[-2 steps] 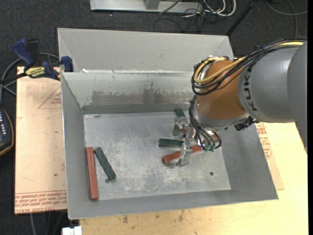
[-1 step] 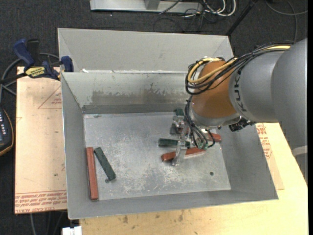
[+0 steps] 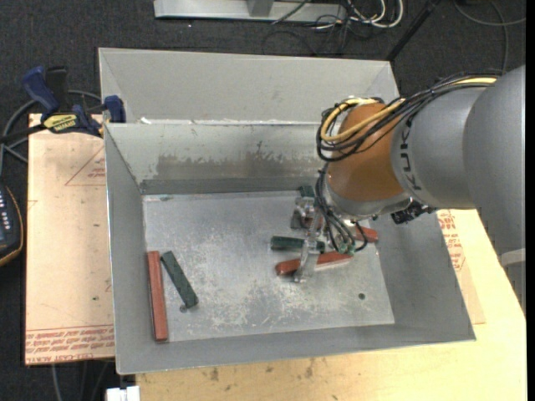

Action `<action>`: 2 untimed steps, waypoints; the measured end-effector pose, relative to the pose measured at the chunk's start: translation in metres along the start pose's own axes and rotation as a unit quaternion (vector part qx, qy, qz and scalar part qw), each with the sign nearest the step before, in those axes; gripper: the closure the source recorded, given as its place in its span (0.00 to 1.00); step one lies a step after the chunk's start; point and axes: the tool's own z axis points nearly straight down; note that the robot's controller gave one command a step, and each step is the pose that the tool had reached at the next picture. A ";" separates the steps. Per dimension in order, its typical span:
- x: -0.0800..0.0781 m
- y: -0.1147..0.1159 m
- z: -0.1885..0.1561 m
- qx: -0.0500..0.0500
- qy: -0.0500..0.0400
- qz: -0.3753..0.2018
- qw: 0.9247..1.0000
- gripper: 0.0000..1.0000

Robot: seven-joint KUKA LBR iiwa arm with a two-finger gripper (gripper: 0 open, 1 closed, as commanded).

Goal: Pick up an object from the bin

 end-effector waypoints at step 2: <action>-0.001 0.000 -0.020 0.000 -0.001 -0.001 1.000 1.00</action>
Offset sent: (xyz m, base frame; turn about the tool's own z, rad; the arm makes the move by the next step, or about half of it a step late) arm 0.0000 0.0000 0.0000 0.0000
